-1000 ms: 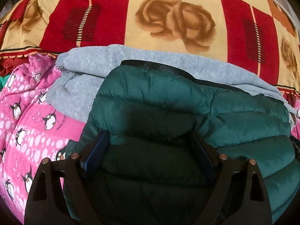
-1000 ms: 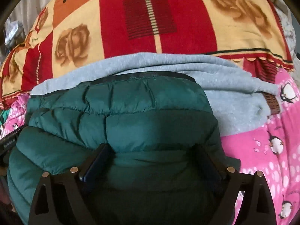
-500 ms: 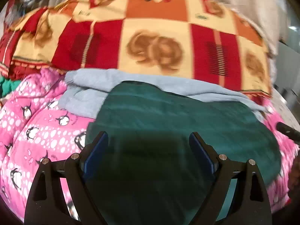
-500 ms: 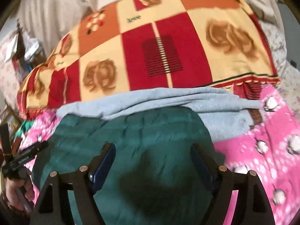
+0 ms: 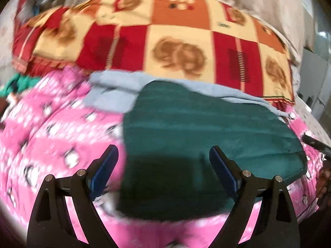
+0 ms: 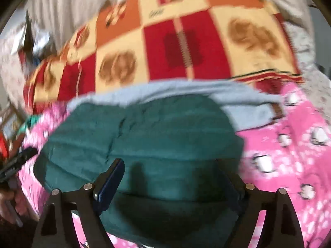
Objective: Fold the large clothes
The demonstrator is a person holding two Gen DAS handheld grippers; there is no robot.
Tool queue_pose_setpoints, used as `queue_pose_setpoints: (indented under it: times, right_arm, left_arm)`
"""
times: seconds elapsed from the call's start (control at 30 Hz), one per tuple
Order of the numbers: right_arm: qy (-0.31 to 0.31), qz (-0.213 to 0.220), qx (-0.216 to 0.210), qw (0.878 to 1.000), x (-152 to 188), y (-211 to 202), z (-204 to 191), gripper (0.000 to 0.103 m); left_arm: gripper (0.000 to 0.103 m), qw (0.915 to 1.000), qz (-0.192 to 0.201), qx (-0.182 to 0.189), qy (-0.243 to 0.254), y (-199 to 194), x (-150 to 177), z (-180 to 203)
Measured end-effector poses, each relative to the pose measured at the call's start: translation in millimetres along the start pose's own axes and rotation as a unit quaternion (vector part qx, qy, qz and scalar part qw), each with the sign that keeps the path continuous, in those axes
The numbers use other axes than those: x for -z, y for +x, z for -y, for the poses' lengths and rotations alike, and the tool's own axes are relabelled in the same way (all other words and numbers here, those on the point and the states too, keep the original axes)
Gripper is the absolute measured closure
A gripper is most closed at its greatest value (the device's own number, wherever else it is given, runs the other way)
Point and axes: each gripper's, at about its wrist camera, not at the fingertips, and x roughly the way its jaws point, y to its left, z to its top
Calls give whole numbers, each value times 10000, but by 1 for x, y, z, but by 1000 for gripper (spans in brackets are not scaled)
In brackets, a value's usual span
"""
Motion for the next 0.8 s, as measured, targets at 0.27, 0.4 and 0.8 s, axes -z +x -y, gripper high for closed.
queue_pose_setpoints:
  times: [0.27, 0.4, 0.8]
  right_arm:
    - [1170, -661, -880, 9870, 41, 18, 57, 18]
    - [1777, -797, -1640, 9670, 54, 35, 62, 6]
    - [1803, -491, -1737, 9669, 40, 25, 72, 39]
  left_arm:
    - [13, 9898, -304, 949, -1019, 29, 24, -49]
    - [13, 9864, -727, 1316, -668, 47, 29, -18]
    - [18, 9905, -692, 1146, -324, 18, 48, 5]
